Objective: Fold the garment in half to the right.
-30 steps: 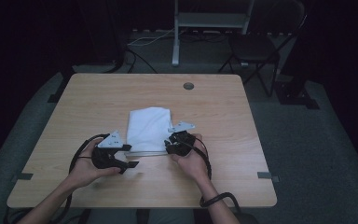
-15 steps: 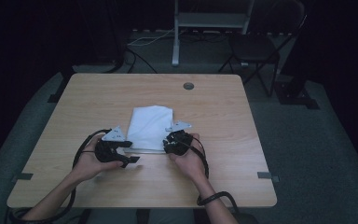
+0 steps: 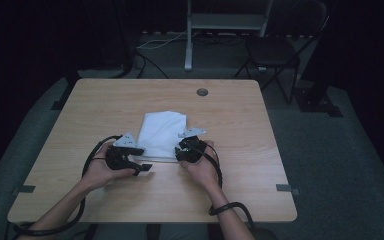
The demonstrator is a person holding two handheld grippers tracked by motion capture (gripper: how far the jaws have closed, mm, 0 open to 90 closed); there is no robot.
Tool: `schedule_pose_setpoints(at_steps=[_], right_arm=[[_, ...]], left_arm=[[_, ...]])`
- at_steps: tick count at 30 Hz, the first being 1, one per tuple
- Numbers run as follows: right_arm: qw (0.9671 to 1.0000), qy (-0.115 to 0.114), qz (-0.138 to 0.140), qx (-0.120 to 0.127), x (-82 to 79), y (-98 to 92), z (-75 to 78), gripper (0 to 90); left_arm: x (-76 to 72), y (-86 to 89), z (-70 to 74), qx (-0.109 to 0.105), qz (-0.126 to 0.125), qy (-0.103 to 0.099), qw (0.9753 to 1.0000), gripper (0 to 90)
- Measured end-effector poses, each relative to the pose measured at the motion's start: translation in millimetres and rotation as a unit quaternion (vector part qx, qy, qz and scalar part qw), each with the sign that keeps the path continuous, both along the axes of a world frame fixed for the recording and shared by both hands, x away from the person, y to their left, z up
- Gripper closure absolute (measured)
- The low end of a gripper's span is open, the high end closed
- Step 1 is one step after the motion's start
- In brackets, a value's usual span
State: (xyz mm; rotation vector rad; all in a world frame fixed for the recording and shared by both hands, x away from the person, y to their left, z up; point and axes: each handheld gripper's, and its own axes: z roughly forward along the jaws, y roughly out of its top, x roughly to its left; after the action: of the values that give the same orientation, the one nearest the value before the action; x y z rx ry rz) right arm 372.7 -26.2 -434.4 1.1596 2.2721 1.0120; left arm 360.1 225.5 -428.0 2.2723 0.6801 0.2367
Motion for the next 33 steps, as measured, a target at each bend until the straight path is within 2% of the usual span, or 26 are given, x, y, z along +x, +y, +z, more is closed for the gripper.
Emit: schedule_pose_setpoints(at_steps=[8,14,15,18,20,22,23,25,27,29,31,33], right_arm=[[1.0,0.0,-0.002,0.002,0.7,-0.5,-0.1,49.5],[0.9996,-0.011,-0.012,0.023,-1.9,-4.9,7.0,43.6],[0.9996,-0.015,-0.012,0.022,-1.9,-5.5,7.7,43.3],[0.9997,-0.011,-0.011,0.018,-1.6,-4.3,6.7,43.0],[0.9999,-0.005,-0.009,0.007,0.1,-3.5,2.6,42.9],[0.9999,-0.002,-0.009,0.007,0.5,-3.3,-0.1,42.9],[0.9999,-0.003,-0.009,0.007,0.4,-3.5,0.2,42.7],[0.9999,-0.004,-0.009,0.01,-0.1,-4.4,2.0,41.2],[0.9998,-0.008,-0.011,0.014,-1.2,-7.1,5.6,39.8],[0.9993,-0.015,-0.017,0.029,-2.7,-11.1,10.3,36.0],[0.9985,-0.025,-0.022,0.043,-4.5,-16.6,15.1,30.1],[0.9978,-0.035,-0.024,0.052,-7.2,-23.6,20.1,27.0]], left_arm=[[-0.6,0.6,1.7,-0.004,0.0,-0.001,1.0,29.4],[-6.8,5.7,16.5,-0.036,0.001,-0.018,0.9992,29.3],[-7.0,6.3,19.0,-0.046,0.002,-0.02,0.9988,29.3],[-3.7,5.4,21.5,-0.056,0.01,-0.026,0.998,29.3],[1.0,2.3,15.7,-0.044,0.008,-0.012,0.9989,29.3],[4.0,-0.4,6.9,-0.026,0.0,0.006,0.9996,29.3],[4.6,-1.4,3.4,-0.024,-0.001,0.012,0.9996,29.3],[4.1,-1.6,-0.3,-0.025,0.0,0.013,0.9996,29.3],[2.5,-0.1,2.9,-0.03,0.0,0.01,0.9995,29.3],[-0.5,3.1,9.5,-0.035,0.004,0.0,0.9994,29.2],[-1.9,7.3,16.9,-0.041,0.012,-0.004,0.9991,22.3],[-3.6,13.0,23.9,-0.054,0.015,-0.009,0.9984,21.5]])
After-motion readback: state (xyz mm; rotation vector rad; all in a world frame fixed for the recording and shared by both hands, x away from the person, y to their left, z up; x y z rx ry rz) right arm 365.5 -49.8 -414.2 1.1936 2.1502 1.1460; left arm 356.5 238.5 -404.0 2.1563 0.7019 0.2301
